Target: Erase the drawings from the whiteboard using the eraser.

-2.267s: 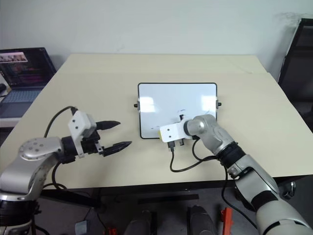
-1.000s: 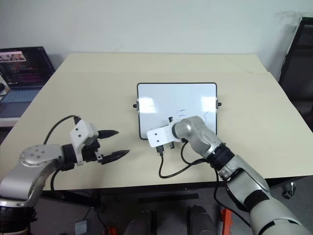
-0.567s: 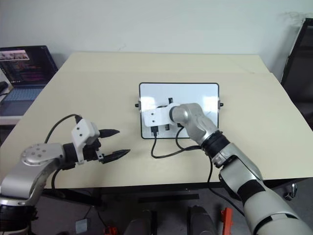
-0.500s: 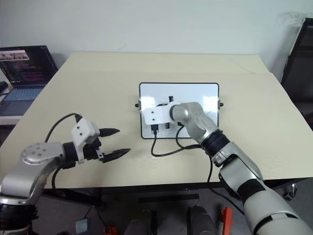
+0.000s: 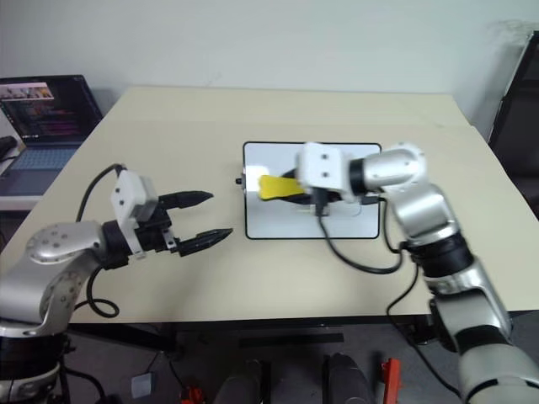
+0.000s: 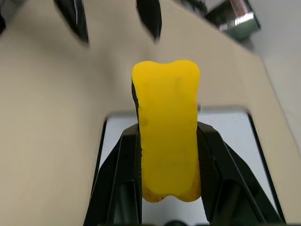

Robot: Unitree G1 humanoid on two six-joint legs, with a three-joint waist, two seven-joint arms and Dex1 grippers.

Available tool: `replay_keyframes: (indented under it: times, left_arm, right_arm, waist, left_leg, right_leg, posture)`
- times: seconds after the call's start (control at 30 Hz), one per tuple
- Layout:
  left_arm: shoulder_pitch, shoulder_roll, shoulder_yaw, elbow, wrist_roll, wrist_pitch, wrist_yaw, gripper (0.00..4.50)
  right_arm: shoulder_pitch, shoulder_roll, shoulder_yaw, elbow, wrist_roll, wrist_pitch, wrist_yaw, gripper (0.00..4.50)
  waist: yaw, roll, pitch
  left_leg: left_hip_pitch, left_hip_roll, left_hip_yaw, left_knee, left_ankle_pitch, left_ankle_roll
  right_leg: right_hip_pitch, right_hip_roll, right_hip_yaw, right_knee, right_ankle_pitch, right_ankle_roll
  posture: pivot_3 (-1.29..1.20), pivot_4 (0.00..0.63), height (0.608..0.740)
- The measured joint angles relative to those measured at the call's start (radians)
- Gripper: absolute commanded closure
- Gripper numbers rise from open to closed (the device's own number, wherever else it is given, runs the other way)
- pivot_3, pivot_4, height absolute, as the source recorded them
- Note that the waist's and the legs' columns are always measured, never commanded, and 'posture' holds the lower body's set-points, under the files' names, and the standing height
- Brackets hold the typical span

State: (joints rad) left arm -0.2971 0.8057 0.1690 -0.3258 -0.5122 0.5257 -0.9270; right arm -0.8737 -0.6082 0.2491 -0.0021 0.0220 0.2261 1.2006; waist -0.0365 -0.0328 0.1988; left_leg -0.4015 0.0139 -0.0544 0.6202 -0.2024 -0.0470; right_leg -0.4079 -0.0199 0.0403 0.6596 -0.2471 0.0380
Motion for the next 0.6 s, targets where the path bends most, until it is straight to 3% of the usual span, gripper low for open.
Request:
replay_keyframes:
  times: [0.27, 0.6]
  left_arm:
    - [-0.034, 0.034, -0.030, -0.021, 0.017, 0.012, -0.006, 0.00]
    - [-0.022, 0.074, -0.071, 0.015, 0.071, 0.005, -0.027, 0.00]
  right_arm:
    - [0.084, -0.247, -0.033, 0.155, -0.105, -0.092, -0.028, 3.36]
    - [0.111, -0.379, -0.052, 0.243, -0.138, -0.194, -0.024, 3.36]
  waist:
    - [-0.003, 0.000, 0.001]
    - [-0.008, 0.000, 0.001]
  left_leg:
    - [0.000, 0.000, 0.004, -0.004, 0.000, 0.000]
    - [0.001, 0.000, 0.004, -0.008, 0.000, 0.000]
  right_leg:
    - [-0.003, 0.000, 0.002, 0.000, 0.000, 0.000]
    - [-0.003, 0.000, 0.003, -0.001, -0.002, 0.001]
  posture:
    - [0.00, 0.150, 0.740]
    - [0.00, 0.150, 0.740]
